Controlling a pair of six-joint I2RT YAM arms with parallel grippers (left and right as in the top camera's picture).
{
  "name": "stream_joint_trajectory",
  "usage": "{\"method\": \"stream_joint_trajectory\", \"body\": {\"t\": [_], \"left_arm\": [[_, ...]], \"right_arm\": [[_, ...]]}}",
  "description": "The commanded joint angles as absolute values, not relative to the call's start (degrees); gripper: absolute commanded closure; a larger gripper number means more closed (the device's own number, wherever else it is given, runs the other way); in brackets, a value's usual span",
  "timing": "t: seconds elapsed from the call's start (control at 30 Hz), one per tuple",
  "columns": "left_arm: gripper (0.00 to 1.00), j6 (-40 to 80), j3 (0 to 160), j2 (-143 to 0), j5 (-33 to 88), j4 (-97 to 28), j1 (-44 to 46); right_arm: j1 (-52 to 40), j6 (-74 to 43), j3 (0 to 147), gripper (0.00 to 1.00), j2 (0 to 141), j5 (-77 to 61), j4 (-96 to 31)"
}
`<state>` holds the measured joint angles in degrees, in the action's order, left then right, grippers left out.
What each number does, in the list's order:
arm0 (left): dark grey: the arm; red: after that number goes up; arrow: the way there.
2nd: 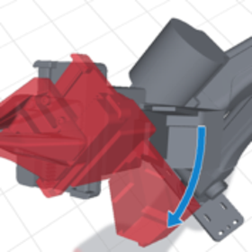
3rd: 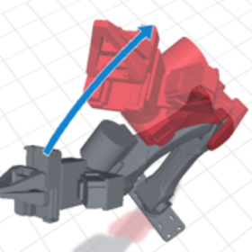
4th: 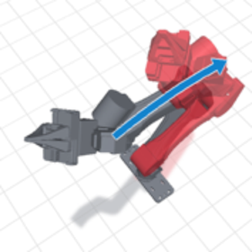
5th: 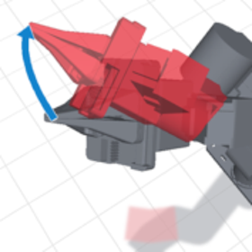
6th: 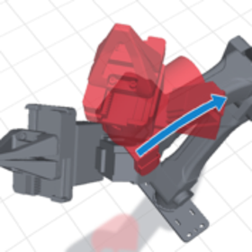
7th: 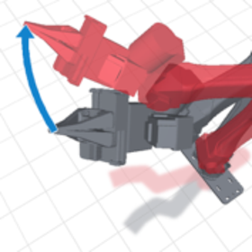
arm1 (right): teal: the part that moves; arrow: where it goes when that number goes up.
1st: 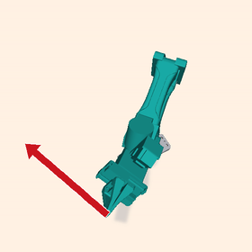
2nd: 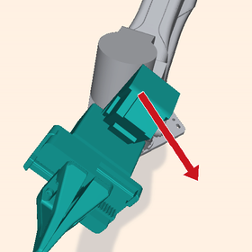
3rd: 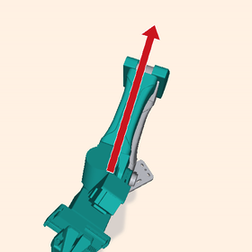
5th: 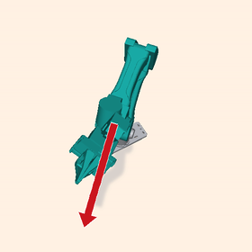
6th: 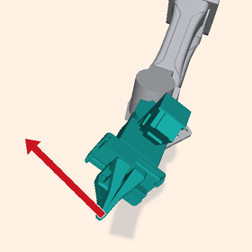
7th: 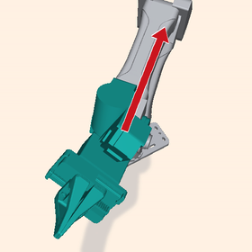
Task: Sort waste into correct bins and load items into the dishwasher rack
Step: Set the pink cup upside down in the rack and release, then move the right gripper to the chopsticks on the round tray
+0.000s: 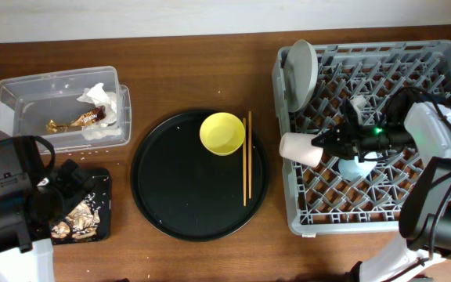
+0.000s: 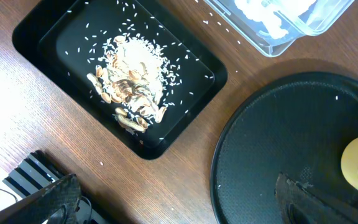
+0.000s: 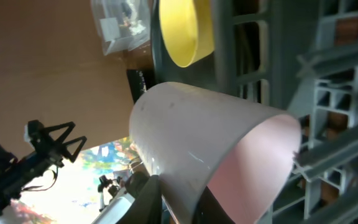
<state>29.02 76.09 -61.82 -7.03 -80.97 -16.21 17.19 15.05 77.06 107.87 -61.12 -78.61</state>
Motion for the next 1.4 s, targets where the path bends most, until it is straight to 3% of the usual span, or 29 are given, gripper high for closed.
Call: {"method": "stream_joint_trajectory", "body": {"t": [0.0, 0.13, 0.2, 0.23, 0.47, 0.57, 0.63, 0.67, 0.73, 0.8, 0.87, 0.93, 1.17, 1.37], "left_arm": [[0.01, 29.3, 76.99, -61.54, -6.9, -80.88, -16.47], [0.01, 29.3, 76.99, -61.54, -6.92, -80.88, -16.47], [0.01, 29.3, 76.99, -61.52, -6.9, -80.88, -16.47], [0.01, 29.3, 76.99, -61.52, -6.9, -80.88, -16.47], [0.01, 29.3, 76.99, -61.54, -6.9, -80.88, -16.47], [0.01, 29.3, 76.99, -61.54, -6.9, -80.88, -16.47], [0.01, 29.3, 76.99, -61.54, -6.9, -80.88, -16.47], [0.01, 29.3, 76.99, -61.54, -6.9, -80.88, -16.47], [0.01, 29.3, 76.99, -61.54, -6.9, -80.9, -16.47], [0.01, 29.3, 76.99, -61.54, -6.9, -80.88, -16.47], [0.01, 29.3, 76.99, -61.54, -6.9, -80.88, -16.47], [0.01, 29.3, 76.99, -61.52, -6.9, -80.88, -16.47], [0.01, 29.3, 76.99, -61.54, -6.9, -80.88, -16.47], [0.01, 29.3, 76.99, -61.54, -6.9, -80.88, -16.47]], "right_arm": [[16.91, 6.15, 75.66, 0.85, 109.78, -32.42, -76.9], [16.88, -5.08, 77.84, 0.83, 105.38, -18.15, -77.6], [16.88, -5.48, 78.15, 0.58, 102.85, -16.82, -79.33], [16.88, -5.45, 78.15, 0.57, 102.21, -16.8, -79.85], [16.82, -4.21, 78.15, 0.57, 87.44, -20.21, -81.01], [16.71, 1.08, 78.13, 0.54, 76.05, -36.75, -80.34], [13.56, 0.93, 78.13, 0.73, 72.62, -40.53, -78.15], [10.9, 0.51, 78.13, 0.75, 72.27, -40.38, -77.14], [-0.14, -5.41, 78.06, 0.79, 73.52, -35.44, -72.97], [-11.14, -16.25, 78.06, 0.78, 75.5, -21.1, -69.21], [-23.94, -26.74, 78.06, 0.65, 79.96, -6.79, -64.9], [-30.57, -31.99, 78.06, 0.59, 86.0, 0.27, -61.28], [-34.11, -35.05, 78.06, 0.59, 108.92, 2.07, -52.6], [-34.11, -35.48, 78.06, 0.59, 111.7, 2.22, -48.34]]}}
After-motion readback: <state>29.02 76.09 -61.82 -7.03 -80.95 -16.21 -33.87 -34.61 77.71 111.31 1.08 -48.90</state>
